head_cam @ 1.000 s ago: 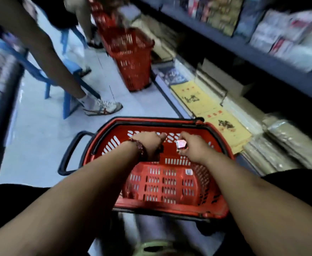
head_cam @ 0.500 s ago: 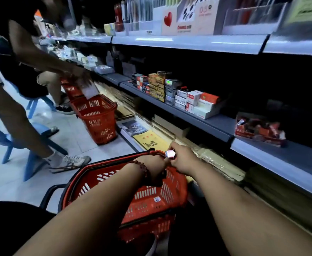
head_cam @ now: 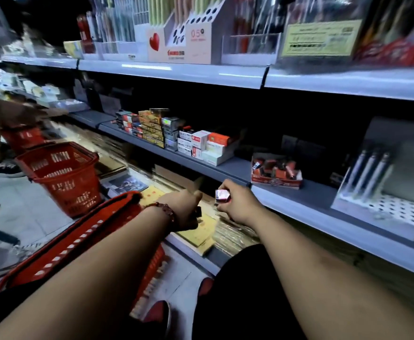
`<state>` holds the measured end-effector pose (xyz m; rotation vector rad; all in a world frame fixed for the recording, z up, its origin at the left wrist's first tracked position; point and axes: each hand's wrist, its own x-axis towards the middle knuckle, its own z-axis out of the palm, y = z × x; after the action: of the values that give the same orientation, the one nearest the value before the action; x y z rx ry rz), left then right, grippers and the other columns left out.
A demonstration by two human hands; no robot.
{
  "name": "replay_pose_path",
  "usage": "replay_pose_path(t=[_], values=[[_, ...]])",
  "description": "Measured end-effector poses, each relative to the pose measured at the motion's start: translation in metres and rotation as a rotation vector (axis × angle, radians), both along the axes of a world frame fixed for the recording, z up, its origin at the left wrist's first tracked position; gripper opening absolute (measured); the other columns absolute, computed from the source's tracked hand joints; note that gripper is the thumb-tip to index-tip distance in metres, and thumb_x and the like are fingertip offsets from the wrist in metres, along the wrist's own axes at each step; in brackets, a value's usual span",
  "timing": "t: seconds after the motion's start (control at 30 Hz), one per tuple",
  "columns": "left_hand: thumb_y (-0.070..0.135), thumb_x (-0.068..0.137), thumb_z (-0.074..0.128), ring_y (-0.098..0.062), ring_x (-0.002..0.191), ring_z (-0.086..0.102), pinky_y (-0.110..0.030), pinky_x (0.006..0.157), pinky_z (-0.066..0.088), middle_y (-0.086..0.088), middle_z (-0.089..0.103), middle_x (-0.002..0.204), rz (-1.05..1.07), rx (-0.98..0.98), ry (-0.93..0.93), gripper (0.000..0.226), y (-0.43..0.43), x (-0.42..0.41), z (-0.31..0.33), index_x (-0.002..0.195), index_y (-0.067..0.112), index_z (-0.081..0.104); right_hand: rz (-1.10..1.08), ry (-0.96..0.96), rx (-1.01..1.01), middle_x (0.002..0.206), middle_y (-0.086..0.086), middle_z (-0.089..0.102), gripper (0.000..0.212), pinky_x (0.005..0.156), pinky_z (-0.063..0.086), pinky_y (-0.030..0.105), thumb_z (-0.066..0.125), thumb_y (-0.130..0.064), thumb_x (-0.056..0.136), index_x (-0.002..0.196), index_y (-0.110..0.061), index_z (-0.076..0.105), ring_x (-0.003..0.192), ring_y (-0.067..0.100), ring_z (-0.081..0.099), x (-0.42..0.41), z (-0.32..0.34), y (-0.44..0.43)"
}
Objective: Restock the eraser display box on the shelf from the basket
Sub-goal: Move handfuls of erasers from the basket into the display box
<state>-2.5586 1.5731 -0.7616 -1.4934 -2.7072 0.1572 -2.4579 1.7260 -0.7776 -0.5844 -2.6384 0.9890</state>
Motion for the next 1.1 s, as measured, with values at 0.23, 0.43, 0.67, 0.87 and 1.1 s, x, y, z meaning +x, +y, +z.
replay_pose_path(t=[0.23, 0.43, 0.67, 0.87, 1.1], values=[[0.038, 0.085, 0.065, -0.036, 0.087, 0.065, -0.033, 0.064, 0.045, -0.009, 0.064, 0.090, -0.199, 0.291, -0.129, 0.029, 0.059, -0.014, 0.037, 0.099, 0.018, 0.049, -0.236, 0.164, -0.007, 0.092, 0.005, 0.066, 0.028, 0.063, 0.045, 0.033, 0.078, -0.011, 0.086, 0.102, -0.020, 0.058, 0.072, 0.021, 0.058, 0.035, 0.039, 0.038], [0.024, 0.083, 0.076, -0.005, 0.050, 0.059, -0.016, 0.043, 0.044, 0.001, 0.066, 0.068, -0.182, 0.710, -0.507, 0.021, 0.121, -0.010, 0.055, 0.088, 0.017, 0.057, -0.510, 0.295, 0.069, 0.111, 0.010, 0.065, 0.036, 0.066, 0.034, 0.022, 0.078, -0.013, 0.087, 0.120, -0.014, 0.062, 0.085, 0.020, 0.059, 0.062, 0.069, 0.093], [0.028, 0.084, 0.078, -0.018, 0.072, 0.070, -0.022, 0.052, 0.050, 0.001, 0.069, 0.080, -0.056, 0.987, -0.683, 0.023, 0.199, -0.027, 0.040, 0.094, 0.018, 0.060, -0.561, 0.206, 0.141, 0.097, 0.017, 0.069, 0.023, 0.070, 0.053, 0.035, 0.073, -0.022, 0.092, 0.106, -0.006, 0.063, 0.083, 0.031, 0.069, 0.036, 0.070, 0.148], [0.027, 0.087, 0.077, -0.016, 0.076, 0.064, -0.025, 0.059, 0.044, -0.006, 0.067, 0.078, -0.004, 0.962, -0.712, 0.025, 0.256, -0.039, 0.026, 0.084, 0.003, 0.071, -0.592, 0.049, 0.110, 0.079, 0.011, 0.059, 0.030, 0.066, 0.035, 0.030, 0.061, -0.028, 0.100, 0.091, 0.000, 0.069, 0.090, 0.034, 0.066, 0.010, 0.055, 0.172], [0.024, 0.089, 0.070, -0.012, 0.073, 0.066, -0.022, 0.062, 0.045, 0.006, 0.068, 0.076, -0.198, 0.801, -0.775, 0.008, 0.276, -0.050, -0.004, 0.093, 0.019, 0.067, -0.610, 0.157, 0.131, 0.070, 0.002, 0.061, 0.029, 0.061, 0.035, 0.031, 0.068, -0.036, 0.096, 0.081, -0.012, 0.064, 0.071, 0.023, 0.060, 0.001, 0.021, 0.175]])
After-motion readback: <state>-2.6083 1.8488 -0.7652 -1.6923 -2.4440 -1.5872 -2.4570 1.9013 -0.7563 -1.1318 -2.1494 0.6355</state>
